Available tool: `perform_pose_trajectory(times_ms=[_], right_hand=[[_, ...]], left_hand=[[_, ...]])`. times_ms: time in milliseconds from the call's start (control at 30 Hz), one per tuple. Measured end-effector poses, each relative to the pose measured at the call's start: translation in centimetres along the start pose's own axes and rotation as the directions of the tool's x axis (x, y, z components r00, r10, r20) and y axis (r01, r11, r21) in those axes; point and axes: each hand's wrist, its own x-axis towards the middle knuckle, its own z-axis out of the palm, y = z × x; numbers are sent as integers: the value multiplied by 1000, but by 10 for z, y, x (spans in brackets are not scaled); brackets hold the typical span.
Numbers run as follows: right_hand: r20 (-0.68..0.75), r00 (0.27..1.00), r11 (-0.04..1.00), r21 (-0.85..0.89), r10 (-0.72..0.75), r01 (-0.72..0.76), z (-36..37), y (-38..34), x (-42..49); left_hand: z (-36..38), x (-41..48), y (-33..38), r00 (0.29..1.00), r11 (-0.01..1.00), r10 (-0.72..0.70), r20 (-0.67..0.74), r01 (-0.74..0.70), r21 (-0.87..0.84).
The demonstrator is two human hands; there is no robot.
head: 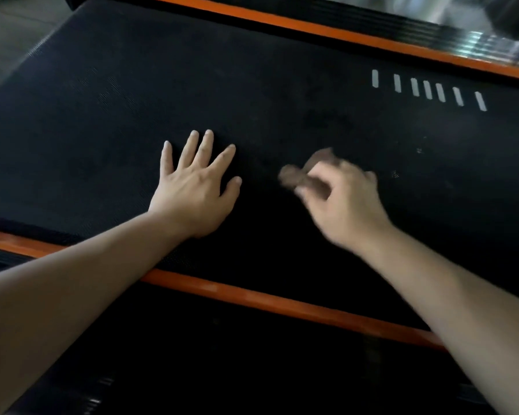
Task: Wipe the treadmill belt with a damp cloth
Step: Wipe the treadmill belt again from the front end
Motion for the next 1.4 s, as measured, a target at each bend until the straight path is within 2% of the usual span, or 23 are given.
perform_pose_trajectory(times_ms=[100, 167, 200, 267, 333, 400, 500, 533, 567, 600, 700, 733, 800, 867, 933, 967, 1033, 1100, 1133, 1200, 1300, 1367, 1400], right_hand=[[233, 941, 960, 197, -245, 201, -12, -19, -52], [272, 899, 936, 184, -342, 300, -20, -2, -52], [223, 915, 941, 132, -336, 313, -20, 10, -44], [92, 980, 984, 37, -175, 172, -22, 28, -24], [37, 998, 999, 8, -51, 51, -25, 34, -22], [102, 987, 991, 62, -127, 121, -26, 29, -43], [270, 913, 948, 182, -304, 262, -36, 23, -73], [288, 897, 940, 162, -336, 300, -37, 28, -69], [238, 907, 937, 109, -348, 331, -35, 36, -59], [151, 941, 953, 46, -304, 300, -32, 44, -43], [-14, 1000, 1000, 6, 16, -16, -29, 59, -2], [-27, 999, 1000, 14, 17, -17, -25, 57, -4], [17, 995, 994, 29, -102, 102, -19, 41, -25], [106, 960, 960, 136, -261, 246, -22, 24, -55], [136, 928, 937, 93, -348, 338, -24, 31, -46], [81, 939, 942, 18, -335, 335, -23, 38, -24], [-43, 989, 986, -98, -140, 136, -15, 57, 35], [-77, 993, 991, -88, 89, -96, -12, 71, 81], [-93, 988, 988, -79, 124, -131, -8, 71, 91], [-56, 995, 996, -47, 77, -80, -3, 66, 81], [36, 984, 980, 106, -172, 167, -9, 53, 30], [58, 966, 966, 73, -252, 248, -13, 62, 42], [14, 977, 977, 20, -211, 211, -11, 69, 62]], left_hand=[[-1, 0, 2, 1000, 1000, 0, -6, 0, 3], [-1, -1, 2, 1000, 1000, -4, -3, 4, 2], [-2, -1, 3, 1000, 1000, -8, 2, 8, 1], [-5, 0, 4, 999, 1000, -26, 23, 26, 0], [-9, 4, 13, 997, 997, -69, 44, 70, -19], [-13, 12, 31, 986, 985, -154, 62, 158, -66], [-5, 17, 55, 973, 972, -222, 64, 226, -60], [0, 16, 56, 976, 974, -217, 38, 218, -53], [4, 14, 56, 980, 979, -197, 8, 198, -53], [7, 12, 54, 986, 984, -167, -14, 166, -59], [8, 10, 51, 995, 993, -91, -29, 88, -76], [8, 11, 51, 996, 994, -81, -25, 79, -80], [7, 13, 52, 997, 995, -71, -15, 70, -76], [7, 13, 52, 998, 995, -70, -6, 69, -66], [7, 13, 51, 998, 996, -69, -3, 69, -60], [8, 13, 51, 998, 996, -69, -3, 69, -57], [9, 13, 52, 998, 996, -70, -1, 70, -49], [10, 14, 53, 997, 997, -73, -7, 72, -37], [10, 14, 53, 997, 997, -77, -8, 76, -33], [9, 15, 55, 997, 996, -82, -2, 82, -31], [6, 18, 58, 995, 993, -100, -6, 99, -65], [6, 26, 61, 996, 992, -87, -23, 85, -93], [5, 33, 63, 997, 993, -67, -30, 64, -103]])
